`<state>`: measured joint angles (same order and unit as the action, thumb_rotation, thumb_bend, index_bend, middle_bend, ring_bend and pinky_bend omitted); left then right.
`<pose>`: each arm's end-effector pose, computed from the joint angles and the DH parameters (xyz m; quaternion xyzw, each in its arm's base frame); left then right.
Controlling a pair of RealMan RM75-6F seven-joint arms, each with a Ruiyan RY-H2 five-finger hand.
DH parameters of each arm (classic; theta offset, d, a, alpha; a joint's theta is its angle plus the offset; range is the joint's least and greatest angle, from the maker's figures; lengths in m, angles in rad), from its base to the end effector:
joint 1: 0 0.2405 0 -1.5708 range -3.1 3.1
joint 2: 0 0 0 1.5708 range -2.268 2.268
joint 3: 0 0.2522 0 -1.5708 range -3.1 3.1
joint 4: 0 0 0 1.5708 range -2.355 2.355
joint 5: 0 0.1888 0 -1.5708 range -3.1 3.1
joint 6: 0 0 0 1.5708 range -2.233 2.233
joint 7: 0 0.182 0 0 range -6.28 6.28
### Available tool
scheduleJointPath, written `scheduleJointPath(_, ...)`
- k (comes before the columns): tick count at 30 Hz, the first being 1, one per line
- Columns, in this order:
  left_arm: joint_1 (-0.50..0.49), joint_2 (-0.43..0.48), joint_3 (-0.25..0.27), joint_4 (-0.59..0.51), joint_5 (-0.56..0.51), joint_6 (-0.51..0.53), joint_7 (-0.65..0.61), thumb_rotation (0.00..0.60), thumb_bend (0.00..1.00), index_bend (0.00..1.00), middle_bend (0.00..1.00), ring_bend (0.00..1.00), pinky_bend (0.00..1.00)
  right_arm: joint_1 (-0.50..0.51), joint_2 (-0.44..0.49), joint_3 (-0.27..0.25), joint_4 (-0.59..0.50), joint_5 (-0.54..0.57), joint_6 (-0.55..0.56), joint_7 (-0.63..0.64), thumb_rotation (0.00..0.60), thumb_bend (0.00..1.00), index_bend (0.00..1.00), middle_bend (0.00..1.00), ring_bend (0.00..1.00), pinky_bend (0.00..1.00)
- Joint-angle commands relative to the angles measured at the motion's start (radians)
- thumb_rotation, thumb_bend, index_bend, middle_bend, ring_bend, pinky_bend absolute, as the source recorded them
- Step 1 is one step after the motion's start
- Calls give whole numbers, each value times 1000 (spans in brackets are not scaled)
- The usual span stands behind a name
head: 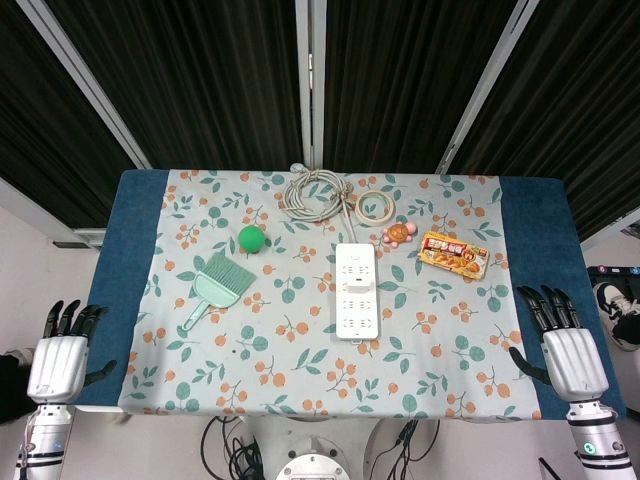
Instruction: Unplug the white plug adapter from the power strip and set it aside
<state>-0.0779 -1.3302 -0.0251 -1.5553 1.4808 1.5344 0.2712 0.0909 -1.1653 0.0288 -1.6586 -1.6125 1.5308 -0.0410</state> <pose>-0.2937 0.2095 0.1202 -0.6066 -0.3551 -0.3517 0.6182 -0.2655 -0.2122 0.1562 0.6136 -0.3685 0.4338 0.5473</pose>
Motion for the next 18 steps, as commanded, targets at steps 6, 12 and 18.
scheduleJointPath(6,-5,-9,-12,9,-19,-18,-4,600,91,195,177,62,3,31,-19,16,-9,30,-57,-25,600,170,0,95,0,0)
scheduleJointPath(12,-24,0,-10,-5,13,-32,-5,600,91,195,177,62,3,57,-13,24,-11,43,-99,3,600,170,0,96,0,0)
scheduleJointPath(18,-102,4,3,-27,127,-92,-28,600,91,206,177,63,7,145,42,60,-39,42,-206,43,600,170,0,113,0,13)
